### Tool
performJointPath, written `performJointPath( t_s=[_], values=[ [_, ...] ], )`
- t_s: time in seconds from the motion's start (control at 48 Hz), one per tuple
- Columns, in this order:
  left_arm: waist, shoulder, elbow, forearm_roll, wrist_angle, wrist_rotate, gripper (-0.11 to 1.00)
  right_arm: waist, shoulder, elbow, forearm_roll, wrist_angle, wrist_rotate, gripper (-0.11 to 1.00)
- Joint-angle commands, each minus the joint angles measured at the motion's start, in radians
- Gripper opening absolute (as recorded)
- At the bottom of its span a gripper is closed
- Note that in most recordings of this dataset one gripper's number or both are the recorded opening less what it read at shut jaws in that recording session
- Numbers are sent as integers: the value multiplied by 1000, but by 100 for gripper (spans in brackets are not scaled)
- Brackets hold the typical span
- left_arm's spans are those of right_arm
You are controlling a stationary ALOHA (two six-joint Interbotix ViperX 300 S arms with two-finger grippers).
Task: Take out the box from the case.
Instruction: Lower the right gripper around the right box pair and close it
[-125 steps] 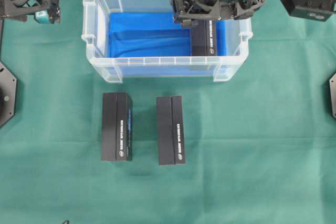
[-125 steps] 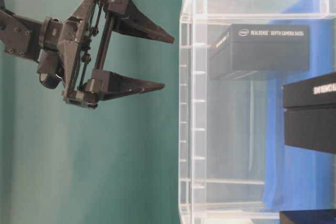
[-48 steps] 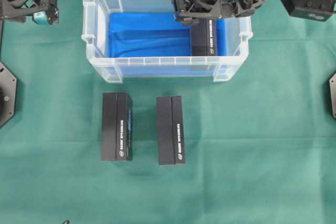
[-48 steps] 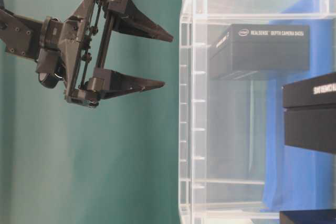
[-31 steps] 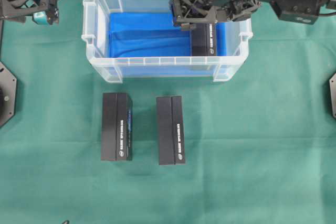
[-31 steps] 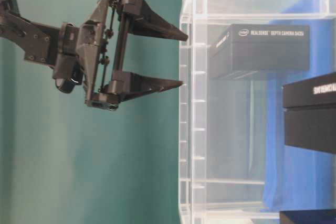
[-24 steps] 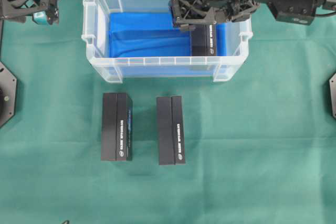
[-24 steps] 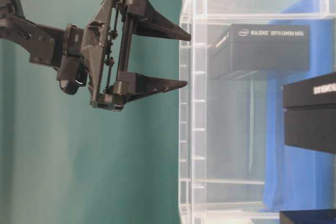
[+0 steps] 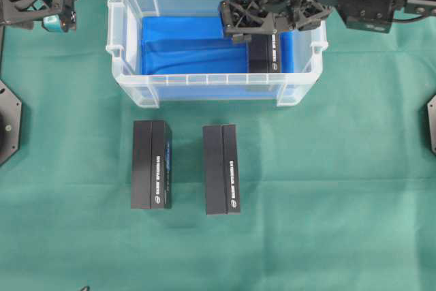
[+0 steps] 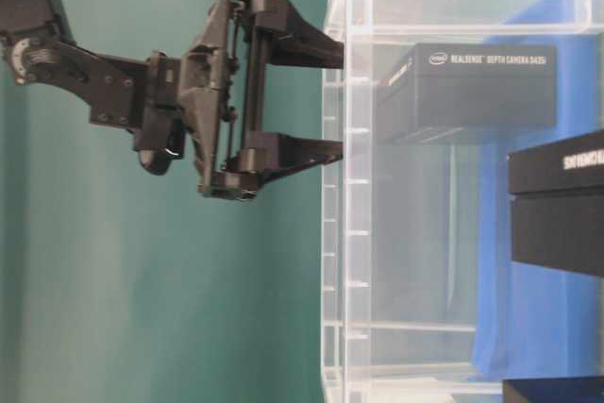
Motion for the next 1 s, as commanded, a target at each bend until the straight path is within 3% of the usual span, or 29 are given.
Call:
performJointPath(
  t_s=[0.0, 0.98],
  values=[
    [-3, -11, -11, 0, -3, 2, 94, -2, -11, -6, -3, -18, 2, 92],
    [-11, -11, -9, 0, -8, 6, 94, -29, 64, 35, -3, -77, 2, 92]
  ],
)
